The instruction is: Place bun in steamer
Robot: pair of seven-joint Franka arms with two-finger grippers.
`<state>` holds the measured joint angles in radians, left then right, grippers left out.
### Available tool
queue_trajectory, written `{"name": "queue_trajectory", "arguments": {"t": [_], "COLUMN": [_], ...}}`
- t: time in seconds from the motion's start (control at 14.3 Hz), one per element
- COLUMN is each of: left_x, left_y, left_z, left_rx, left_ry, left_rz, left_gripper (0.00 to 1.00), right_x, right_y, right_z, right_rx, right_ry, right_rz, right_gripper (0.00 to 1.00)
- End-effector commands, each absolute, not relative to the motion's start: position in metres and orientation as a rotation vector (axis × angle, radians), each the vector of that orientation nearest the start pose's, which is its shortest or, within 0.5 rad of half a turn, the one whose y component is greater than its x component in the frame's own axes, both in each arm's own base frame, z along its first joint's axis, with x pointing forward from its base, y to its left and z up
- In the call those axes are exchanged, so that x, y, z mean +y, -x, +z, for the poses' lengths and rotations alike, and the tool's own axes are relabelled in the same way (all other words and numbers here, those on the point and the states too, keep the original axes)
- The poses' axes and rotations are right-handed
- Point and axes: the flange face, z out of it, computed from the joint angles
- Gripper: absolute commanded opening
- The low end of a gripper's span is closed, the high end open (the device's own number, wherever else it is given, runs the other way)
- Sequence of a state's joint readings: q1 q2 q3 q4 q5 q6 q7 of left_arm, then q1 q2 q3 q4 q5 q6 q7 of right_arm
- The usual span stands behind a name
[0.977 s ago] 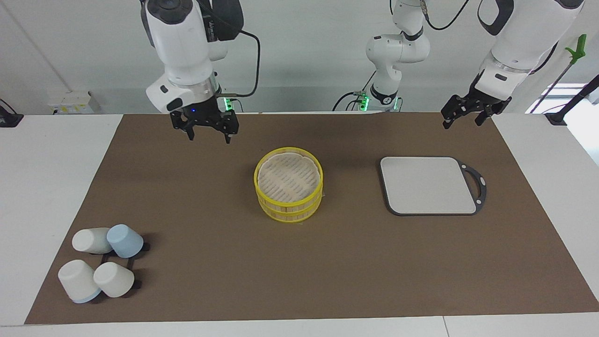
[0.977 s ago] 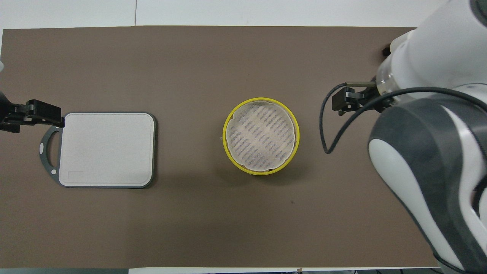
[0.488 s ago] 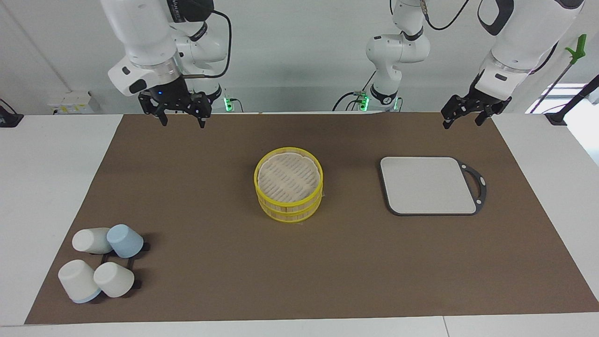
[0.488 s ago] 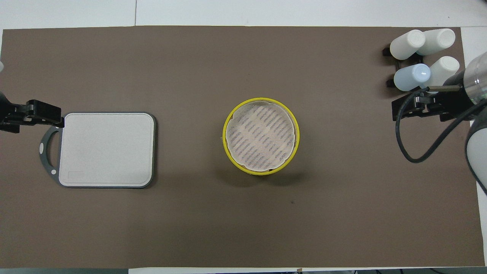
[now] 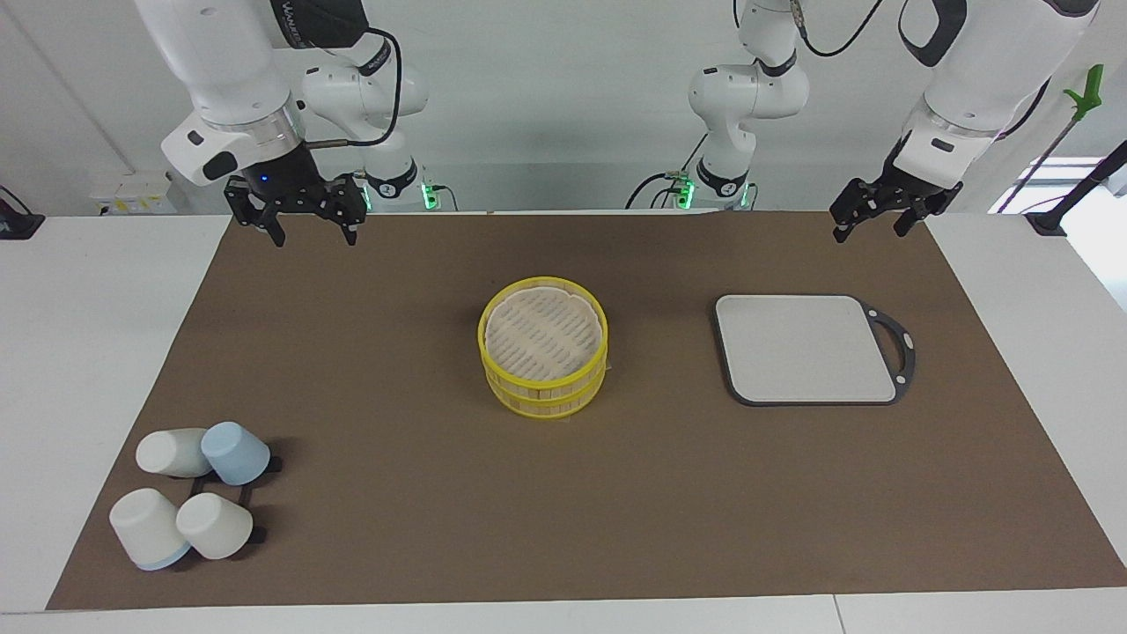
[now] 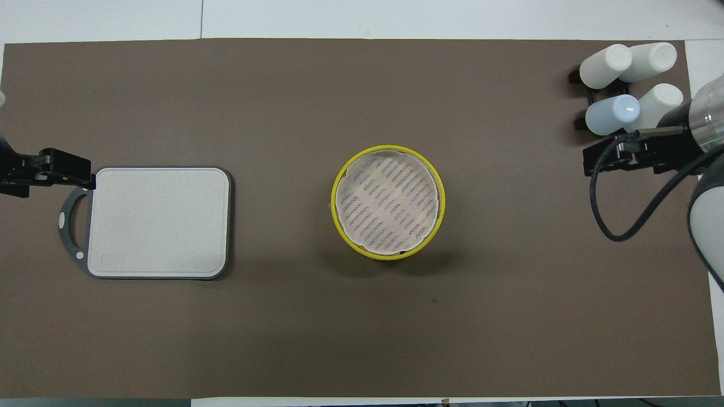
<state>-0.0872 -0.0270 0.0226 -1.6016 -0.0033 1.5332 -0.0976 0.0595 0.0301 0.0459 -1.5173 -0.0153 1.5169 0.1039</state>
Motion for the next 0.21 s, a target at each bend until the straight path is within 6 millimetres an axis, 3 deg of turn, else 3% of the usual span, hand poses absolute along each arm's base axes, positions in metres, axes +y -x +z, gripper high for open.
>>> {"name": "queue_trajectory", "arguments": {"t": [0.0, 0.14], "left_x": [-0.0342, -0.0334], "left_y": [-0.5425, -0.5426], "left_z": [0.6271, 0.6271], "left_rx": [-0.041, -0.04], "left_ry": [3.156, 3.156], "left_rz": [0.05, 0.05], "left_gripper": [1.0, 1.0], "right_x": [0.0549, 0.0541], "right_y": [-0.5515, -0.5516], "right_z": [0.6304, 0.6304], "right_rx": [-0.038, -0.036], "right_ry": [3.144, 3.144], "right_rz": [0.026, 0.026], "right_gripper": [1.0, 1.0]}}
